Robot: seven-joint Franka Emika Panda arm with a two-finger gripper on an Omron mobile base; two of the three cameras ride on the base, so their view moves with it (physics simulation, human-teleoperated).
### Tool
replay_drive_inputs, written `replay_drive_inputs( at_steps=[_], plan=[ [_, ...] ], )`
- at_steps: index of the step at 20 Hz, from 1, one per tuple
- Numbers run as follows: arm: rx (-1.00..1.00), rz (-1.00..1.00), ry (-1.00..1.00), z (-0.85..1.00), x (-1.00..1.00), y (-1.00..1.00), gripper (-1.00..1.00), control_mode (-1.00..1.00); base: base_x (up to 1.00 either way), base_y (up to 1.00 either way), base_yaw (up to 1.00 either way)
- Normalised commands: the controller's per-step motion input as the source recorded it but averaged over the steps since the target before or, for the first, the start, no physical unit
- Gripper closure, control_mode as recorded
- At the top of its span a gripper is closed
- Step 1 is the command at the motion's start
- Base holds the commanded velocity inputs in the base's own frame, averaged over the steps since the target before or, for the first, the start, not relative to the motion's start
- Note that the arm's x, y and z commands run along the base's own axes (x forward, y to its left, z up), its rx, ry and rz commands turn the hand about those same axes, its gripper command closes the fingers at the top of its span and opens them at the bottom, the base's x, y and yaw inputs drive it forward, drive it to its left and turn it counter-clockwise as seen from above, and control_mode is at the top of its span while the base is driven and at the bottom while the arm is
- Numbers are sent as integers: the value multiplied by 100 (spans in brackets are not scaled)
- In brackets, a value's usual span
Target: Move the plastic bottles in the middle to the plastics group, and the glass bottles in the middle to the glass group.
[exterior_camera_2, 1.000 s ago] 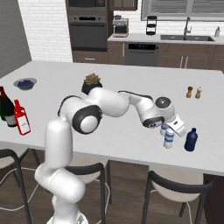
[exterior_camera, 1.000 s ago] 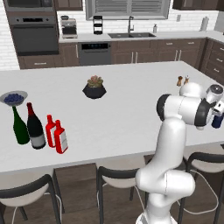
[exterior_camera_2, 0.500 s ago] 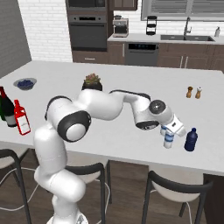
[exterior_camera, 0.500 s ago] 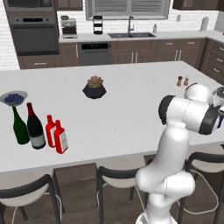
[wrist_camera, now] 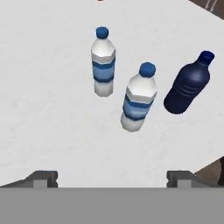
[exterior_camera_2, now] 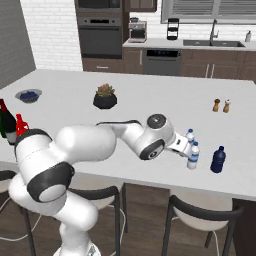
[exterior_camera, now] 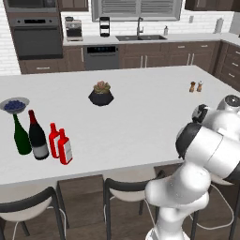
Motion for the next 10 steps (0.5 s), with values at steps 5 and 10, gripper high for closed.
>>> replay_drive_inputs(
  at_steps=[5, 10],
  plan=[
    [0, 34, 43, 44, -16, 99, -100, -100, 0, 0, 0],
    [0, 29, 39, 42, -33, 86, -100, -100, 0, 0, 0]
  ],
)
